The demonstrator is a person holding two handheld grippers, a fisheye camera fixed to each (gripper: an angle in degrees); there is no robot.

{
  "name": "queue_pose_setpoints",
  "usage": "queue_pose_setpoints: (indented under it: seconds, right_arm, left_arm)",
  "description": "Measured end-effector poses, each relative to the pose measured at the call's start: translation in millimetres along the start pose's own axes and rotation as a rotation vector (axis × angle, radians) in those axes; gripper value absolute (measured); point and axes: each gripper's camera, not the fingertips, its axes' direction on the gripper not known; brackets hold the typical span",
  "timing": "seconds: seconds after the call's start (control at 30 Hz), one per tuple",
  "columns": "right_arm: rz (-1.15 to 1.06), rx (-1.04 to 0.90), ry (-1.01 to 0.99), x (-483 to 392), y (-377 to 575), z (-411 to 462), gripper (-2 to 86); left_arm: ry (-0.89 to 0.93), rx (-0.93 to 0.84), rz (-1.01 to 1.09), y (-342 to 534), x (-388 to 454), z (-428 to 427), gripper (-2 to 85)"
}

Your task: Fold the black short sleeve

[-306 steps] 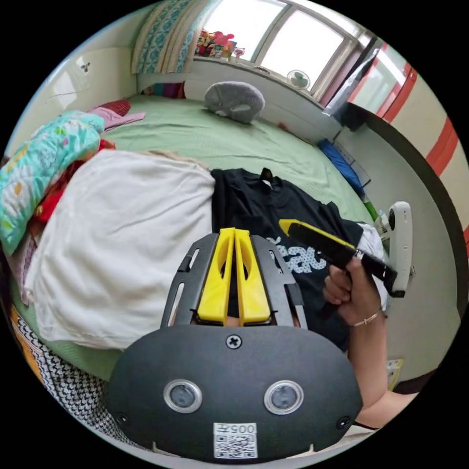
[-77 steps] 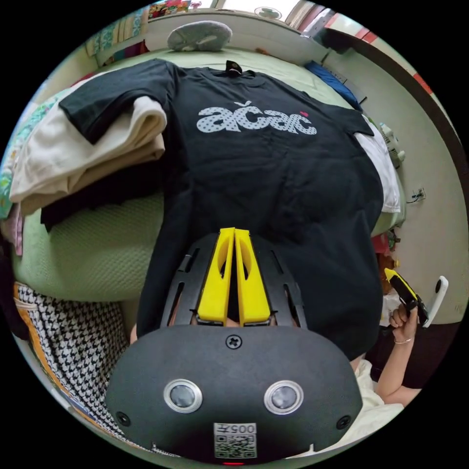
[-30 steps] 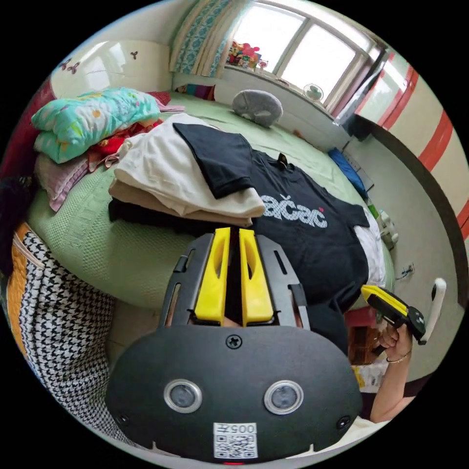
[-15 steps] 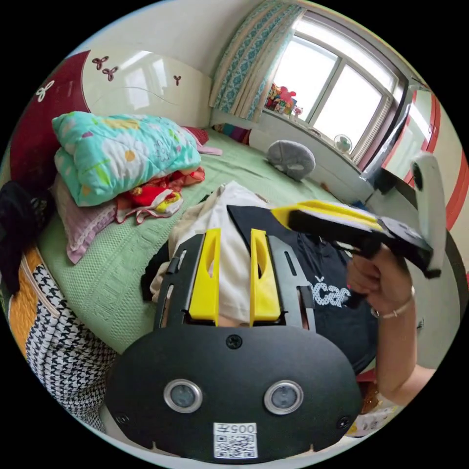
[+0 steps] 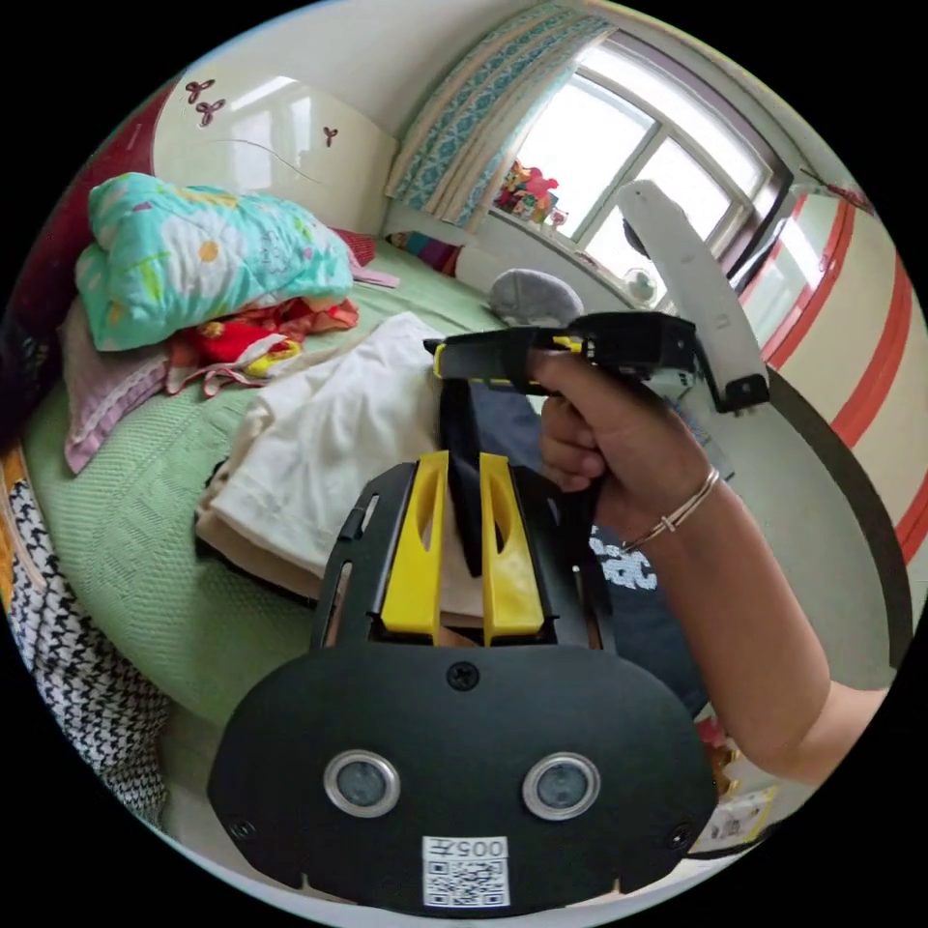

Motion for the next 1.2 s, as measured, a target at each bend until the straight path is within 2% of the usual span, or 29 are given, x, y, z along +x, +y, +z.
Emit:
queue_pose_setpoints:
  seconds: [0.13,0.2,0.27,0.4,0.57,0.7,0.9,0.97,1.07,1.2]
  right_arm:
    - [0.017,0.055,0.050,22,-4,-28,-1.0]
    - [0.045,0.072,0.061,39,-1,-40,-1.0]
    - [0.114,0.082,0.053,71,7,-52,-1.0]
    - [0.252,0.105,0.013,136,34,-61,-0.7]
    - [0.462,0.041,-0.106,241,97,-19,5.0]
    - [0.585,0.029,-0.166,280,141,21,8.1]
    - [0.481,-0.008,-0.183,267,166,71,9.2]
    - [0.394,-0.061,-0.121,255,170,85,10.4]
    - [0.392,-0.044,-0.040,253,163,82,9.7]
    - [0.402,-0.019,-0.093,256,154,80,9.1]
  left_arm:
    - [0.008,0.013,0.045,-6,3,2,6.4]
    - [0.070,0.036,0.038,-8,0,1,6.0]
    - [0.156,0.046,0.035,-10,-4,5,5.4]
    - [0.163,0.012,0.022,-13,2,20,4.7]
    - [0.171,-0.074,0.124,-22,35,63,3.7]
    - [0.188,-0.149,0.175,-28,57,98,3.3]
    - [0.140,-0.226,0.228,-32,85,146,3.5]
    - [0.119,-0.246,0.241,-32,95,162,3.5]
    - [0.143,-0.280,0.266,-30,110,182,3.5]
    - [0.092,-0.345,0.309,-25,129,206,4.5]
